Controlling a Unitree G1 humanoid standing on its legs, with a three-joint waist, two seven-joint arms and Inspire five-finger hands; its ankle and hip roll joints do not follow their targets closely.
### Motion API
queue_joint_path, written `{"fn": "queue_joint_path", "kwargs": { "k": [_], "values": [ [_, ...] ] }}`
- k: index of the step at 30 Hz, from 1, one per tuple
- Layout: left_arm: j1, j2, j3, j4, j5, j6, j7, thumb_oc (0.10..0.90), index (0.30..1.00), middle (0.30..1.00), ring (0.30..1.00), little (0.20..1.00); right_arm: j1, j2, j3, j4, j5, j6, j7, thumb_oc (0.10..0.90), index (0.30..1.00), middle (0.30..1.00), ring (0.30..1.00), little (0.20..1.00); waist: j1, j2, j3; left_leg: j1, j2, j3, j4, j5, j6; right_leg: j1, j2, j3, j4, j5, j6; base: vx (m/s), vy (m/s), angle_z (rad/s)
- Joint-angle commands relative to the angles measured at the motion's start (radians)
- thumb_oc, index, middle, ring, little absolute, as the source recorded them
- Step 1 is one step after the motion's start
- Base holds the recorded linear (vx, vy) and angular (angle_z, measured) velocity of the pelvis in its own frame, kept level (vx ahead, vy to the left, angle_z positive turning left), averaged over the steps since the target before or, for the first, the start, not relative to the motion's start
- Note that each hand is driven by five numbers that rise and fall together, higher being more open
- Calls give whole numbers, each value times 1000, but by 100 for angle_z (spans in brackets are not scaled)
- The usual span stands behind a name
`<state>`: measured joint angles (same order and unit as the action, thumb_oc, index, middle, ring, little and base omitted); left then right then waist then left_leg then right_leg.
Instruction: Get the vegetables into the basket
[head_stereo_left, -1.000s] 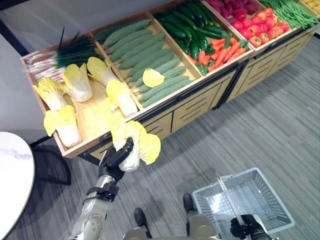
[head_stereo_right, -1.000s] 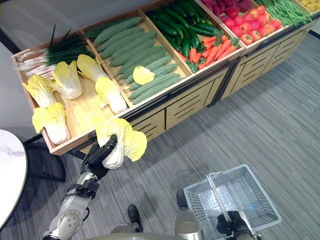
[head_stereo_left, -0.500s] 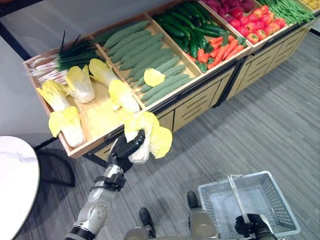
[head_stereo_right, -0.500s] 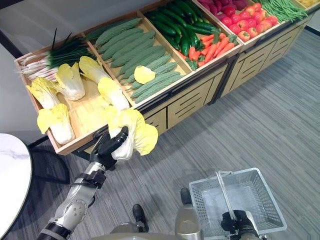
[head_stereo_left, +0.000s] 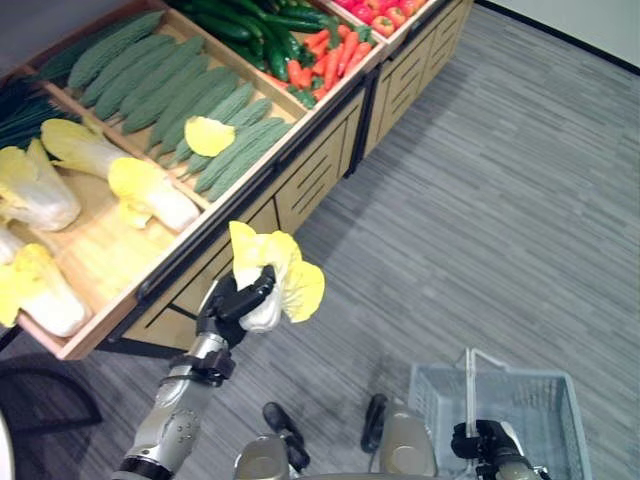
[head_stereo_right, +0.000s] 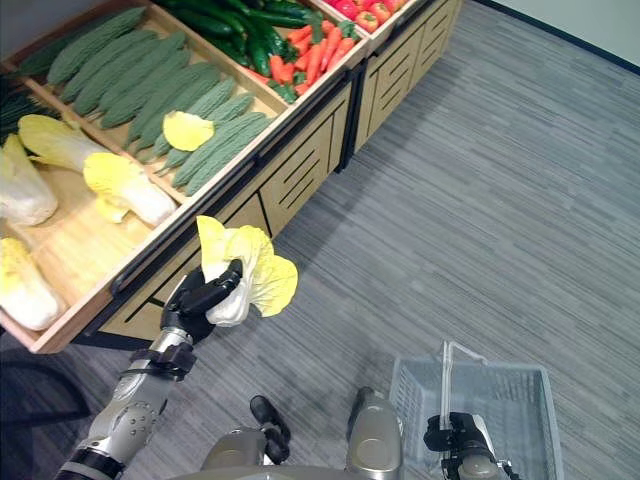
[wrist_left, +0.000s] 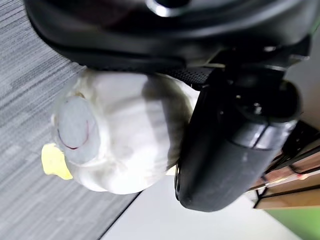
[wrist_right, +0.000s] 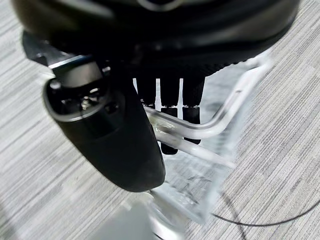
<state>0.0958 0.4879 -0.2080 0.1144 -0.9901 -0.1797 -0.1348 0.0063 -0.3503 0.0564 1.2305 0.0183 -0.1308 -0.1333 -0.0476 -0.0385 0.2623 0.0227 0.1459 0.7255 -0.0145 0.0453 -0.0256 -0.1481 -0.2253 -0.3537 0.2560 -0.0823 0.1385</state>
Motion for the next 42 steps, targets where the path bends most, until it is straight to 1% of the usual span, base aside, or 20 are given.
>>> {"fn": "queue_joint_path", "kwargs": {
  "k": [1,7,11,14,17,18,19,20,21,22,23,24,25,27,28,33,35,38,40,42],
  "values": [
    [-78,-12,6,-155,25,-77,-58,400,300,300,300,300,18,-8,50,-13,21,-55,-24,400,300,300,300,300,-14,-35,-76,-23,30,-92,78,-57,-45,51,-32,2,-90,118,41,25,-152,-26],
    [-87,-19,-19,-170,18,-71,-65,400,300,300,300,300,42,-27,30,-19,39,-56,-28,400,300,300,300,300,-45,-20,-68,-30,84,-76,112,-25,-86,63,15,17,-133,82,20,2,-153,-19],
    [-117,-25,-70,-170,6,-67,-72,400,300,300,300,300,82,-47,-17,2,69,-54,-39,400,300,300,300,300,-89,9,-47,-28,141,-49,136,8,-121,33,51,69,-106,52,-6,-11,-179,-22],
    [-130,-31,-86,-167,3,-66,-72,400,300,300,300,300,87,-54,-24,9,74,-53,-44,400,300,300,300,300,-98,20,-41,-30,148,-50,141,13,-127,27,57,83,-96,43,-15,-7,-114,-22],
    [-162,-37,-106,-167,-3,-65,-73,400,300,300,300,300,99,-63,-35,13,83,-53,-52,400,300,300,300,300,-114,36,-21,-62,206,-73,245,48,-164,34,89,118,-79,9,-48,33,-138,-8],
    [-166,-39,-111,-171,-3,-72,-76,400,300,300,300,300,94,-77,-43,24,86,-50,-54,400,300,300,300,300,-107,34,-8,-79,221,-141,310,67,-175,35,115,156,-56,-14,-66,48,-83,-16],
    [-167,-39,-112,-171,-3,-72,-75,400,300,300,300,300,93,-77,-43,25,86,-51,-54,400,300,300,300,300,-107,35,-6,-81,224,-143,315,66,-177,34,117,156,-53,-17,-67,44,-56,-35],
    [-173,-45,-115,-171,-1,-78,-72,400,300,300,300,300,83,-87,-40,25,88,-51,-57,400,300,300,300,300,-95,35,3,-107,197,-237,324,80,-176,27,126,183,-44,-20,-68,-93,52,-55],
    [-192,-62,-127,-164,11,-95,-56,400,300,300,300,300,60,-104,-39,33,97,-52,-71,400,300,300,300,300,-70,27,10,-166,106,-398,267,41,-121,4,122,237,-62,15,-58,-77,109,-70],
    [-201,-65,-132,-159,20,-106,-43,400,300,300,300,300,46,-110,-28,30,95,-54,-75,400,300,300,300,300,-56,21,12,-192,55,-498,228,3,-103,-5,122,279,-75,27,-47,-41,121,-94],
    [-204,-71,-131,-159,27,-113,-34,400,300,300,300,300,37,-114,-26,32,102,-55,-78,400,300,300,300,300,-46,18,16,-198,39,-559,199,-19,-94,-9,125,317,-74,29,-40,145,179,-125],
    [-219,-71,-136,-154,40,-127,-28,400,300,300,300,300,24,-123,-18,44,98,-59,-84,400,300,300,300,300,-25,18,17,-230,20,-695,151,9,-102,-14,136,382,-81,37,-28,127,127,-142],
    [-219,-71,-136,-154,40,-127,-28,400,300,300,300,300,23,-123,-18,44,98,-59,-84,400,300,300,300,300,-25,18,15,-233,21,-696,149,11,-102,-17,137,381,-82,39,-29,157,159,-139],
    [-221,-72,-134,-160,45,-140,-29,400,300,300,300,300,11,-131,-10,54,93,-65,-86,400,300,300,300,300,0,27,9,-273,9,-848,82,60,-109,-10,153,459,-85,35,-24,163,156,-112],
    [-219,-69,-131,-162,50,-142,-30,400,300,300,300,300,2,-134,-5,60,91,-68,-86,400,300,300,300,300,9,29,5,-279,1,-883,69,67,-113,-1,156,485,-92,32,-21,180,223,-128],
    [-205,-55,-123,-162,37,-138,-53,400,300,300,300,300,2,-129,-7,68,91,-69,-71,400,300,300,300,300,12,12,-22,-239,-17,-803,45,50,-93,4,129,545,-103,35,3,130,258,-111],
    [-208,-26,-128,-168,45,-144,-52,400,300,300,300,300,-3,-115,-3,77,91,-62,-66,400,300,300,300,300,5,-7,-29,-223,-50,-731,50,24,-59,-19,95,563,-118,76,38,84,319,-83],
    [-207,-8,-120,-154,51,-143,-54,400,300,300,300,300,-8,-89,2,86,84,-56,-63,400,300,300,300,300,19,-20,-39,-198,-60,-663,50,3,-44,-37,64,523,-138,125,63,77,173,-49],
    [-201,-6,-118,-156,51,-142,-54,400,300,300,300,300,-9,-85,1,89,82,-56,-64,400,300,300,300,300,23,-21,-40,-189,-62,-656,44,1,-42,-36,59,503,-139,134,65,61,56,-45],
    [-179,0,-115,-153,58,-134,-54,400,300,300,300,300,-8,-77,1,99,72,-53,-63,400,300,300,300,300,30,-25,-46,-161,-62,-636,23,0,-41,-33,44,430,-145,169,73,65,18,-35]
  ]
}}
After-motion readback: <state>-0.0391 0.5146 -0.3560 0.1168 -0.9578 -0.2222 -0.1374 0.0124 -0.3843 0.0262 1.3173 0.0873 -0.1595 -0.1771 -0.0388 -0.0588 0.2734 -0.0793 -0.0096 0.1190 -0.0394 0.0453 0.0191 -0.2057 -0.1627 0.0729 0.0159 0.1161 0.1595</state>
